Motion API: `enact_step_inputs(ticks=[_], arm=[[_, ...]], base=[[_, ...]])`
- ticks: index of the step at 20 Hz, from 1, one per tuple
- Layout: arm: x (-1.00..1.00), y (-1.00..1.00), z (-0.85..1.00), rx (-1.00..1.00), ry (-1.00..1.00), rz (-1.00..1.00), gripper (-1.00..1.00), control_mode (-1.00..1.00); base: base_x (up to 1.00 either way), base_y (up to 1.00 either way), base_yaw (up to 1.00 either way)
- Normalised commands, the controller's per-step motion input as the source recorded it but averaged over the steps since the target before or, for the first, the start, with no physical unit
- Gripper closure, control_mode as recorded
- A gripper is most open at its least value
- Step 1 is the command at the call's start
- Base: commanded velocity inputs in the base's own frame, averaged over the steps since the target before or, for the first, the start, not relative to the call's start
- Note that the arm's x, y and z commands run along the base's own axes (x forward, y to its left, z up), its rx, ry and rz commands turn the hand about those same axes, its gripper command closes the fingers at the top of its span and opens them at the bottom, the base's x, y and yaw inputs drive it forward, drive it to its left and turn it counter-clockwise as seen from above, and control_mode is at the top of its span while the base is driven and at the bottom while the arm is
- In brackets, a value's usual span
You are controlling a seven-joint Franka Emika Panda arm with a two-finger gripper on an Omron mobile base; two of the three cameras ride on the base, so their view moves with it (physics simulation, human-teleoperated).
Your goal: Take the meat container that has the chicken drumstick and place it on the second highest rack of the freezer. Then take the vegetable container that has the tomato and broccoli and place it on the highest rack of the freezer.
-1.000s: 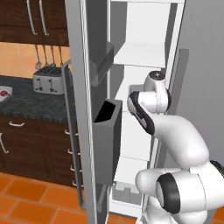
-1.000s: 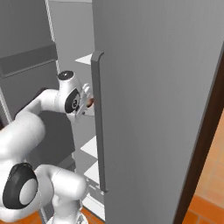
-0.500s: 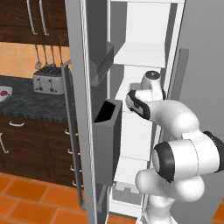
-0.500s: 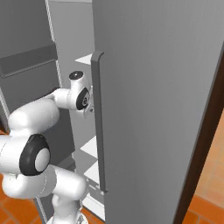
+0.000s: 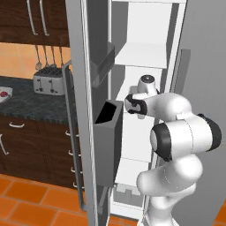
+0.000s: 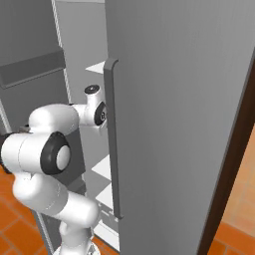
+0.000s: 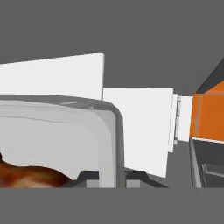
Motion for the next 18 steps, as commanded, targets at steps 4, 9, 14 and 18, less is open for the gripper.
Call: enact_step_inputs(ticks=[4,9,14,18], arm=[[0.58,-0.01,-0.05,0.00,0.00,-0.06,1.00,-1.00],[0.69,0.00,-0.02,0.00,0.00,-0.06,1.00,-1.00],[0.56,-0.08,-0.25,0.00,0.00,-0.03,1.00,-1.00],[0.38,-0.01,-0.37,0.00,0.00,-0.02,1.00,-1.00]], base=[[0.00,0.00,0.00],[0.00,0.00,0.00],[0.00,0.00,0.00],[0.00,0.00,0.00]])
